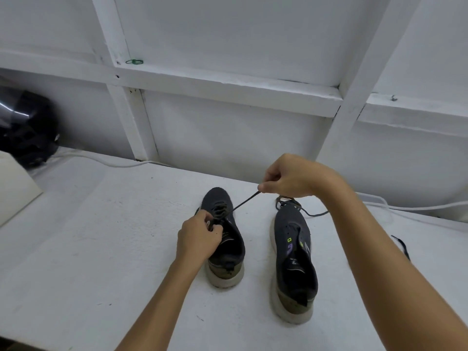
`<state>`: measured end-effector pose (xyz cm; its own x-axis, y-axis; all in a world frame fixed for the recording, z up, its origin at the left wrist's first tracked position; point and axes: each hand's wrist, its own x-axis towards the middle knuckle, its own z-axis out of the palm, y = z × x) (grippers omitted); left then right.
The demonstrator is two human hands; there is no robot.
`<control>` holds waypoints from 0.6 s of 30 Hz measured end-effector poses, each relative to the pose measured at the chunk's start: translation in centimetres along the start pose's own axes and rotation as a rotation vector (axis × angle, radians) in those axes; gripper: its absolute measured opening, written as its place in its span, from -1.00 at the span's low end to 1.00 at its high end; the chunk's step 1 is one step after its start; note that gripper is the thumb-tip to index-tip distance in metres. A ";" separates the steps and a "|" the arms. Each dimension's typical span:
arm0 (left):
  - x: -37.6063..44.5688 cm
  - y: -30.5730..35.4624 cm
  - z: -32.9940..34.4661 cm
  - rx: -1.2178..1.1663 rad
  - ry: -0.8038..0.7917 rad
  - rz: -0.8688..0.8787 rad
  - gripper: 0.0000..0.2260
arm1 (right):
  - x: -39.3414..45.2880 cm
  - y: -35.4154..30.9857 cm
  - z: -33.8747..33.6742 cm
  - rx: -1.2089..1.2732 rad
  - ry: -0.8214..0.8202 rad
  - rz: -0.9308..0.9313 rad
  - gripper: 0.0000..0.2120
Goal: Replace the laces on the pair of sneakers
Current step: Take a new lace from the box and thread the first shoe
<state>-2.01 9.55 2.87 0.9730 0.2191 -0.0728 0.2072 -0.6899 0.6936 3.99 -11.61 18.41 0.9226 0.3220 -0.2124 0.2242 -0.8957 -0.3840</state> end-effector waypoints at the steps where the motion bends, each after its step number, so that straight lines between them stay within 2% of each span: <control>1: 0.1 0.2 0.0 0.028 0.002 0.040 -0.70 | -0.1 0.0 0.1 0.014 0.011 -0.013 -0.81; 3: 0.4 0.7 -0.3 0.067 -0.002 0.200 -0.57 | 0.0 -0.1 0.6 0.063 0.035 -0.049 -0.79; 5: 1.0 2.0 -0.8 0.020 -0.034 0.370 -0.56 | 0.2 -0.4 1.3 0.101 0.066 -0.080 -0.77; 9: 2.2 4.2 -1.6 -0.076 -0.064 0.533 -0.88 | 0.5 -0.8 2.0 0.136 0.096 -0.120 -0.78; 11: 2.6 4.3 -2.2 -0.169 -0.038 0.437 -0.85 | 0.5 -0.3 2.1 0.105 0.081 -0.096 -0.80; 14: 3.5 2.8 -3.3 -0.366 0.044 0.121 -0.78 | 0.8 1.3 2.1 0.078 0.071 -0.009 -0.85; 16: 4.3 0.8 -3.9 -0.410 0.100 -0.051 -0.76 | 0.9 2.3 2.2 0.067 0.075 0.041 -0.84; 18: 4.9 -0.8 -4.2 -0.427 0.116 -0.152 -0.75 | 1.1 3.0 2.5 0.058 0.052 0.071 -0.81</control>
<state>2.18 14.08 4.93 0.9121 0.3880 -0.1325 0.2623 -0.3039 0.9159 4.87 -13.15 14.80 0.9511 0.2403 -0.1943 0.1402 -0.8959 -0.4216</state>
